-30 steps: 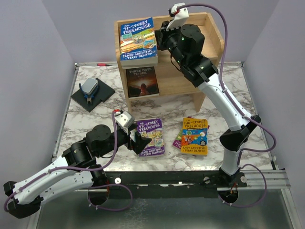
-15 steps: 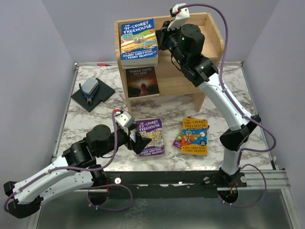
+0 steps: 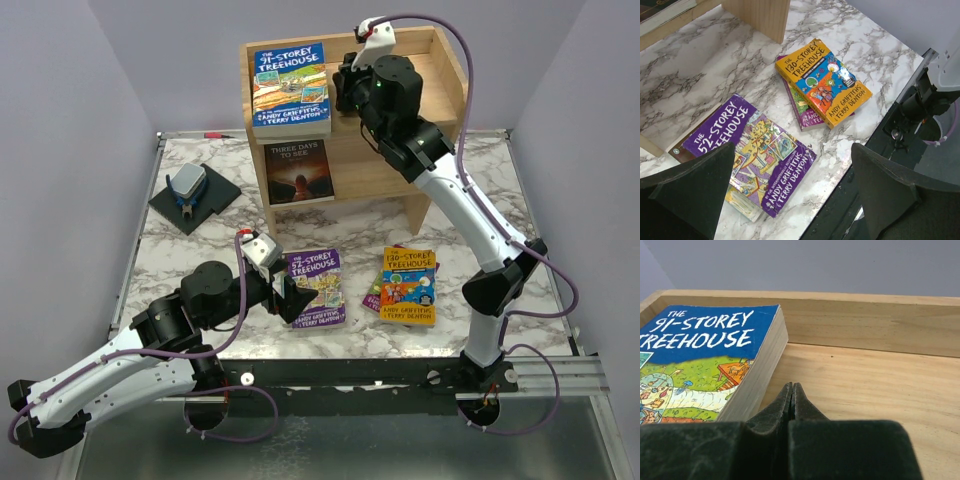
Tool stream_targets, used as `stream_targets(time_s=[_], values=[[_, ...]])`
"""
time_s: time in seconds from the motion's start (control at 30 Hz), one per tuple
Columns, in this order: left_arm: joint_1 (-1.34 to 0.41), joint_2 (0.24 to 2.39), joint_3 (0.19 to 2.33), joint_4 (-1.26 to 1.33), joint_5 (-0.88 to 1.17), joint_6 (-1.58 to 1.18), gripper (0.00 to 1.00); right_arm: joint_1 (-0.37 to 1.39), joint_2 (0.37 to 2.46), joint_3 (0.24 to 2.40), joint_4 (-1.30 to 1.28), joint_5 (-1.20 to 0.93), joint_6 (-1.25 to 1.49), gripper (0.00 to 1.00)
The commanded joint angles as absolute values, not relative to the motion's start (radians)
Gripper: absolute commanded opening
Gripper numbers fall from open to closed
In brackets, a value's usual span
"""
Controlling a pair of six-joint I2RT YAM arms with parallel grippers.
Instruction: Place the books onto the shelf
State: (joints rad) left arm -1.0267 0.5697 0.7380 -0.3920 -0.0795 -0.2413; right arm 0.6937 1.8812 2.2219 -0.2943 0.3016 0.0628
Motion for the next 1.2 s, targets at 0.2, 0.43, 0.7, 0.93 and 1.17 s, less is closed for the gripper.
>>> stream_targets(time_s=[0.2, 0.43, 0.7, 0.93, 1.17], values=[[-1.022, 0.571, 0.727, -0.396, -0.097, -0.227, 0.99, 0.691, 1.857, 2.187, -0.272, 0.198, 0.049, 0.01], [-1.022, 0.569, 0.727, -0.395, -0.097, -0.227, 0.99, 0.692, 1.85, 2.179, -0.24, 0.131, 0.032, 0.01], [-1.022, 0.576, 0.727, -0.395, -0.093, -0.225, 0.99, 0.691, 1.861, 2.201, -0.245, 0.229, -0.012, 0.01], [-1.022, 0.584, 0.729, -0.396, -0.093, -0.225, 0.99, 0.691, 1.861, 2.222, -0.242, 0.276, -0.038, 0.01], [-1.022, 0.583, 0.729, -0.395, -0.092, -0.225, 0.99, 0.692, 1.844, 2.212, -0.229, 0.251, -0.04, 0.01]])
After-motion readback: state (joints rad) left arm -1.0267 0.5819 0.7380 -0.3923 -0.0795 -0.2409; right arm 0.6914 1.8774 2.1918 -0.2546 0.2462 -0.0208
